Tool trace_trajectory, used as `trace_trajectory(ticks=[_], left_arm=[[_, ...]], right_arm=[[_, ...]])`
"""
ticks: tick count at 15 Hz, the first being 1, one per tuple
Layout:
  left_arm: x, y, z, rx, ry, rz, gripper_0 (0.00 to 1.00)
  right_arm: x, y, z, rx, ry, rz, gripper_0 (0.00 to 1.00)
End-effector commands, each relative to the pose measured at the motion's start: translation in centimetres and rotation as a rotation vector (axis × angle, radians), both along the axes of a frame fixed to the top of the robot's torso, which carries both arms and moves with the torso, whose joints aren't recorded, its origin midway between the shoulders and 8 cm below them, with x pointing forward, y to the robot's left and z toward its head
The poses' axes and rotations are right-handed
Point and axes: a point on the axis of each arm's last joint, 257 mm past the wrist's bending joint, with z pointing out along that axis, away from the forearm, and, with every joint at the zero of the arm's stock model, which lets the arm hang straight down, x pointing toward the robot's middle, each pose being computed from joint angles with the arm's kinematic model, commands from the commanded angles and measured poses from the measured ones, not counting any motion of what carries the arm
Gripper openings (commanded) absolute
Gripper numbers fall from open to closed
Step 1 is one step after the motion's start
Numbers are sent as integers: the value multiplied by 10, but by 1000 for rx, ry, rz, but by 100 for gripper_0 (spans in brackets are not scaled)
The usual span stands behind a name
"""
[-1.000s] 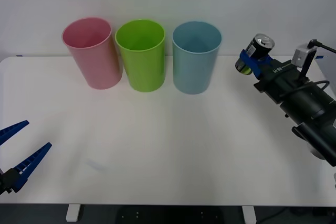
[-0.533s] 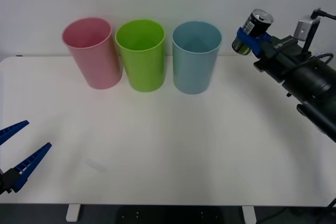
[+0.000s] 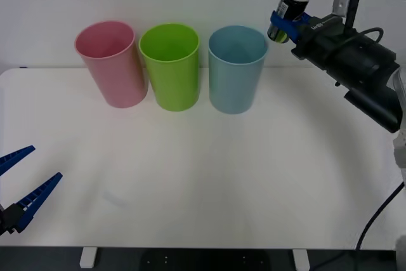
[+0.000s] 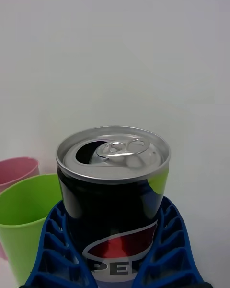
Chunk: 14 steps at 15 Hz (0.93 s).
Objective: Grasp the object on the table and drop it into the matching bin: aluminum can to the light blue bin, PET bottle to the pink bin.
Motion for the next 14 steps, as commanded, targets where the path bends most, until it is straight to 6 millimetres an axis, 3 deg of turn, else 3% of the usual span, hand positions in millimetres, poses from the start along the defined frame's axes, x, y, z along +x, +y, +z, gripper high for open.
trace_trajectory(ticks=[1, 10, 14], left_arm=[[0, 0, 0, 0, 0, 0, 100], [0, 0, 0, 0, 0, 0, 100], [0, 0, 0, 0, 0, 0, 100]], right_arm=[[18, 17, 0, -14, 23, 19, 0], [61, 69, -13, -48, 105, 46, 3], [63, 71, -13, -59, 102, 49, 7]])
